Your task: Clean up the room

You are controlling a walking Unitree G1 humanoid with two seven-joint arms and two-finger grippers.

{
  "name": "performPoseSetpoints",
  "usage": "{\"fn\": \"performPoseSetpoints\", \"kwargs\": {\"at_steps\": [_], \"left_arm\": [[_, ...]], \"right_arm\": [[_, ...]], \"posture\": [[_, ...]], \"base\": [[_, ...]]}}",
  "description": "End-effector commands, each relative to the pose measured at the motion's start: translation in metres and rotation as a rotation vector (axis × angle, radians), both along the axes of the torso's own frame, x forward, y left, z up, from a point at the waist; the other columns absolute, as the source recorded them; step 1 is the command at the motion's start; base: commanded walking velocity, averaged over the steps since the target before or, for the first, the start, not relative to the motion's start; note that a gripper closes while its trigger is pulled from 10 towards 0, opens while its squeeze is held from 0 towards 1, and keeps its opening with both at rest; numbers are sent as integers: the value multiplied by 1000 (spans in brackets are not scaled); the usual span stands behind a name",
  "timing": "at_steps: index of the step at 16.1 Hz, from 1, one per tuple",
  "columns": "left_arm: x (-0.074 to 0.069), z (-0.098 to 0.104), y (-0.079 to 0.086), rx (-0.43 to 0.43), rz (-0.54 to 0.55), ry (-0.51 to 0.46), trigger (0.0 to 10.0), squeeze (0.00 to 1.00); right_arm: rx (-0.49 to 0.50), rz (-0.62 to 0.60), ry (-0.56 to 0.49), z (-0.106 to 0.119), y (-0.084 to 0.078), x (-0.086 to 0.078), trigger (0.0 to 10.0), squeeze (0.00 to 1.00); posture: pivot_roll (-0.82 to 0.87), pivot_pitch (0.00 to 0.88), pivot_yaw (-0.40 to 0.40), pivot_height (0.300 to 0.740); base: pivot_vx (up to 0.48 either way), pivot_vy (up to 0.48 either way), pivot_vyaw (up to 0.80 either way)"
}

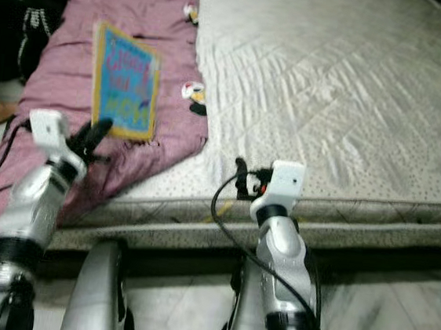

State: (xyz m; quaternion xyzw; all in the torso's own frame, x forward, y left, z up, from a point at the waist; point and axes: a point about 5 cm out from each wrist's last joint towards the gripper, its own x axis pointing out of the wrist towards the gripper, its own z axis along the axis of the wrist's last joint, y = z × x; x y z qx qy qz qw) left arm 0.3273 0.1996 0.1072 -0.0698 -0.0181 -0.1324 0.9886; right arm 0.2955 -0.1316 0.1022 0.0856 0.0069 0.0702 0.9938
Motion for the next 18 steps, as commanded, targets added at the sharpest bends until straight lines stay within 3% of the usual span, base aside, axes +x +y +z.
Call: {"fn": "performPoseSetpoints", "kwargs": {"at_steps": [1, 2, 3, 6, 10, 15, 18], "left_arm": [[0, 17, -3, 103, -58, -87, 0, 0], [-3, 18, 4, 123, -33, -72, 6784, 0], [-5, 22, 14, 110, 26, -72, 10000, 0], [-15, 29, 15, 184, 79, -103, 10000, 0], [-34, 1, 11, 161, 134, -21, 10000, 0], [-34, -1, 8, 163, 144, 9, 10000, 0], [-32, 2, 4, 160, 130, 3, 10000, 0]], "right_arm": [[37, 5, -28, 5, 2, 5, 10000, 0], [44, 5, -42, 8, 3, 10, 10000, 0], [41, -5, -51, 10, 2, 15, 10000, 0], [26, -24, -74, 14, -1, 20, 10000, 0], [4, -73, -29, -2, -6, 17, 10000, 0], [-12, -143, -12, -9, -22, 16, 10000, 0], [-27, -127, -34, -5, -16, 15, 10000, 0]], "posture": [[74, 0, 23, 546], [83, 0, 14, 555], [92, 0, 9, 570], [112, 0, -2, 598], [65, 0, 38, 641], [47, 0, 57, 679], [30, 0, 43, 703]], "base": [[0, 0, 0], [0, 0, 0], [0, 0, 0], [0, 0, 0], [0, 0, 0], [0, 0, 0], [0, 0, 0]]}}
